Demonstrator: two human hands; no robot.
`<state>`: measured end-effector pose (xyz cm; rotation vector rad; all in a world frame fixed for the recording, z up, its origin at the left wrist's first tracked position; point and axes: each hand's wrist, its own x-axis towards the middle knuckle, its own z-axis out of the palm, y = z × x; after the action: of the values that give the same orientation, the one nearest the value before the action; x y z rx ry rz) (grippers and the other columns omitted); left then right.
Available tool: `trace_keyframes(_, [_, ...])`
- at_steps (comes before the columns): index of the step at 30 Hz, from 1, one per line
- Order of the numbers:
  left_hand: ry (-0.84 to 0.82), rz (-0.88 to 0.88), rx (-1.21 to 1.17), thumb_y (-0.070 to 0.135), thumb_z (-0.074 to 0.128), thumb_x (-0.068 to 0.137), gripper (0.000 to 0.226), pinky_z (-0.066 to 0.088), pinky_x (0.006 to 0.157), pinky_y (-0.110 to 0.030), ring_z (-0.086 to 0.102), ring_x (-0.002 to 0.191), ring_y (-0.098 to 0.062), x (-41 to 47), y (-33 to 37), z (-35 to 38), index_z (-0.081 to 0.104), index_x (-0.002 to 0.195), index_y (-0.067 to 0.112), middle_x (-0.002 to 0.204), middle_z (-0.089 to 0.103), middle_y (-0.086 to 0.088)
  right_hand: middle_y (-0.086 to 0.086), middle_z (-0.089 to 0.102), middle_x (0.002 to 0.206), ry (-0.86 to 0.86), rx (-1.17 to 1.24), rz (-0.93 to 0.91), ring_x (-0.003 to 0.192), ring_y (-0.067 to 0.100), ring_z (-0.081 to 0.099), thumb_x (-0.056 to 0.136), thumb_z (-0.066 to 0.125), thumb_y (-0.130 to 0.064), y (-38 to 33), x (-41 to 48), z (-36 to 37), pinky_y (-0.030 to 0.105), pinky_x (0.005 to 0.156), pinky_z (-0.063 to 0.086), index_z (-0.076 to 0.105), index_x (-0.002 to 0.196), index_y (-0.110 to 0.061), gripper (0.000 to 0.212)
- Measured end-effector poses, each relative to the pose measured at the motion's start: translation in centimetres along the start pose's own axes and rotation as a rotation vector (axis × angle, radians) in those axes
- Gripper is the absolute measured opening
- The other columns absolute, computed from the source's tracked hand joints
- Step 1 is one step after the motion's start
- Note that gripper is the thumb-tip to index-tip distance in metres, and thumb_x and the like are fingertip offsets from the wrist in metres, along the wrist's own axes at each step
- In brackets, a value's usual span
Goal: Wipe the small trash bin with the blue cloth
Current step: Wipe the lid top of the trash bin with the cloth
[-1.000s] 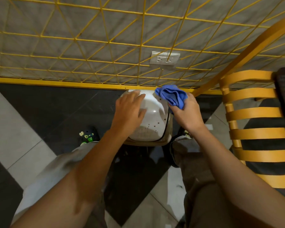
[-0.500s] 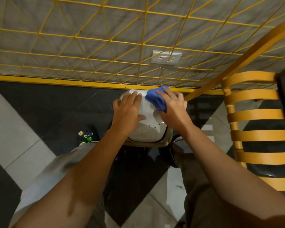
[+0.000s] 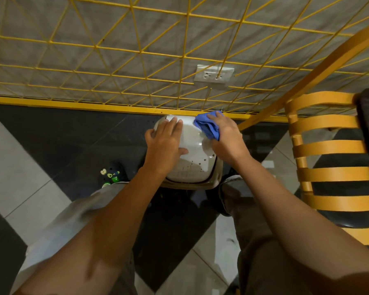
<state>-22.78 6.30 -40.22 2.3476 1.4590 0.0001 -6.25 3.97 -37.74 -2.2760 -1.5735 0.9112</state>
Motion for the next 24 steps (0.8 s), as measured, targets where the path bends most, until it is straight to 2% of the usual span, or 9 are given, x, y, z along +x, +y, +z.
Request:
trace_keyframes(2, [0.008,0.005,0.009,0.040,0.059,0.083,0.077,0.015,0.107,-0.045,0.015,0.142,-0.019,0.0,-0.1,0.0,0.020,0.145,0.015,0.154,0.020,-0.004,0.004,0.019,0.157,-0.009,-0.020,-0.059,0.145,0.026,0.009,0.086,0.054,-0.005,0.1,-1.1,0.4,0.049,0.115,0.019,0.034,0.142,-0.022,0.062])
trace_keyframes(6, [0.012,0.011,0.010,0.042,0.058,0.083,0.077,0.016,0.107,-0.046,0.016,0.142,-0.018,0.0,-0.2,0.0,0.020,0.145,0.017,0.154,0.020,-0.002,0.001,0.023,0.156,-0.005,-0.110,-0.165,0.144,0.024,0.013,0.086,0.060,-0.010,1.2,-3.3,0.7,0.047,0.110,0.023,0.037,0.140,-0.023,0.060])
trace_keyframes(11, [0.002,0.005,-0.030,0.042,0.060,0.083,0.076,0.014,0.108,-0.046,0.016,0.142,-0.018,0.1,-0.3,-0.3,0.021,0.144,0.019,0.154,0.020,-0.002,0.004,0.025,0.154,0.018,-0.021,-0.052,0.141,0.025,0.021,0.083,0.060,-0.003,1.9,-2.7,-0.1,0.046,0.115,0.023,0.035,0.141,-0.022,0.066])
trace_keyframes(14, [0.006,0.000,-0.064,0.041,0.062,0.082,0.075,0.013,0.108,-0.045,0.014,0.142,-0.018,0.0,-0.4,-0.2,0.025,0.143,0.020,0.154,0.021,-0.002,0.008,0.045,0.140,0.081,0.008,0.021,0.129,0.030,0.037,0.084,0.055,-0.012,0.4,-0.6,-0.3,0.049,0.105,0.034,0.045,0.133,-0.021,0.051])
trace_keyframes(16, [0.009,-0.002,-0.079,0.039,0.063,0.081,0.075,0.013,0.108,-0.045,0.013,0.143,-0.018,0.0,-0.4,-0.1,0.026,0.143,0.019,0.154,0.022,-0.002,0.007,0.055,0.126,0.089,-0.033,0.049,0.122,0.031,0.041,0.084,0.050,-0.017,-0.9,0.9,-0.1,0.045,0.098,0.031,0.052,0.124,-0.020,0.040])
trace_keyframes(19, [0.029,0.003,-0.085,0.039,0.065,0.079,0.076,0.013,0.107,-0.043,0.015,0.142,-0.019,0.1,-0.5,0.1,0.028,0.142,0.019,0.152,0.024,-0.003,0.008,0.059,0.116,0.030,-0.060,0.030,0.118,0.031,0.040,0.082,0.046,-0.016,-2.8,2.6,0.5,0.044,0.094,0.024,0.056,0.113,-0.018,0.032])
trace_keyframes(22, [0.079,0.013,-0.091,0.040,0.067,0.077,0.076,0.015,0.103,-0.041,0.025,0.137,-0.020,0.2,-0.7,0.3,0.032,0.140,0.019,0.148,0.031,-0.003,0.006,0.061,0.110,-0.023,-0.095,-0.035,0.117,0.030,0.042,0.081,0.047,-0.017,-4.2,3.4,1.2,0.042,0.093,0.024,0.058,0.106,-0.017,0.027])
trace_keyframes(24, [0.107,0.017,-0.075,0.043,0.067,0.076,0.075,0.017,0.101,-0.041,0.030,0.134,-0.021,0.2,-1.0,0.4,0.034,0.139,0.020,0.145,0.034,-0.003,0.003,0.060,0.104,-0.033,-0.085,-0.087,0.115,0.029,0.044,0.081,0.049,-0.017,-4.5,3.4,1.5,0.038,0.086,0.022,0.057,0.100,-0.016,0.020])
